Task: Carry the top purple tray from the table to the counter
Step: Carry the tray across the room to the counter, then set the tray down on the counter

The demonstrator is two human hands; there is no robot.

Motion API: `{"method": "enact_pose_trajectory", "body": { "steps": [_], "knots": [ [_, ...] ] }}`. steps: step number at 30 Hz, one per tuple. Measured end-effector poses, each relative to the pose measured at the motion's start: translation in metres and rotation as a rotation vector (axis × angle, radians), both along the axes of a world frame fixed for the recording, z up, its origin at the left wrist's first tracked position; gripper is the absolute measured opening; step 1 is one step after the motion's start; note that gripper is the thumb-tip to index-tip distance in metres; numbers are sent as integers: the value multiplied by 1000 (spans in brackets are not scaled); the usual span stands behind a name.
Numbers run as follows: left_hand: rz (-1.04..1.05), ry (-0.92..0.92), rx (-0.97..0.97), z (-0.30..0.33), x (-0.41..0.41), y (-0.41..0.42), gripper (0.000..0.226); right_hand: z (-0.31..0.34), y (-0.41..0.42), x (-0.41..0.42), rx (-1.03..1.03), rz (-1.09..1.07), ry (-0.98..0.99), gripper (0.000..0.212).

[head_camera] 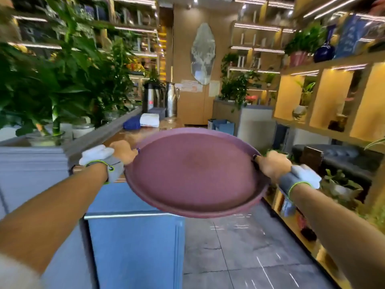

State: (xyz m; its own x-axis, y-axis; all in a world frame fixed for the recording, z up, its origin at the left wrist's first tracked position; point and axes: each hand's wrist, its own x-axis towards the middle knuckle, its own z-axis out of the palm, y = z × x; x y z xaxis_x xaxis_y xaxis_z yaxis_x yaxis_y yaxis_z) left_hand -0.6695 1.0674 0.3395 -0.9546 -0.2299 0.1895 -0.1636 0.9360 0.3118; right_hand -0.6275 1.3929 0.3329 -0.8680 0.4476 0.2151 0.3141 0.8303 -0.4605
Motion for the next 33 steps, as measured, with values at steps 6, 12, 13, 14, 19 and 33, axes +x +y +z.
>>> {"method": "enact_pose_trajectory", "body": {
  "steps": [6, 12, 13, 14, 19, 33],
  "knots": [
    [148, 2, -18, 8, -20, 29, 52, 12, 33, -77, 7, 130, -11, 48],
    [276, 35, -40, 18, -47, 32, 51, 13, 32, -145, -18, 287, -39, 49],
    [294, 43, -35, 19, -53, 32, 50, 13, 30, -157, -26, 303, -42, 49],
    [312, 52, -36, 19, -60, 31, 49, 13, 28, -168, -31, 319, -47, 49],
    [389, 88, -23, 15, -99, 19, 46, 13, 13, -229, -30, 413, -74, 48],
    [693, -32, -80, -3, -242, -18, 48, 16, -62, -437, 21, 660, -97, 46]
  ]
}}
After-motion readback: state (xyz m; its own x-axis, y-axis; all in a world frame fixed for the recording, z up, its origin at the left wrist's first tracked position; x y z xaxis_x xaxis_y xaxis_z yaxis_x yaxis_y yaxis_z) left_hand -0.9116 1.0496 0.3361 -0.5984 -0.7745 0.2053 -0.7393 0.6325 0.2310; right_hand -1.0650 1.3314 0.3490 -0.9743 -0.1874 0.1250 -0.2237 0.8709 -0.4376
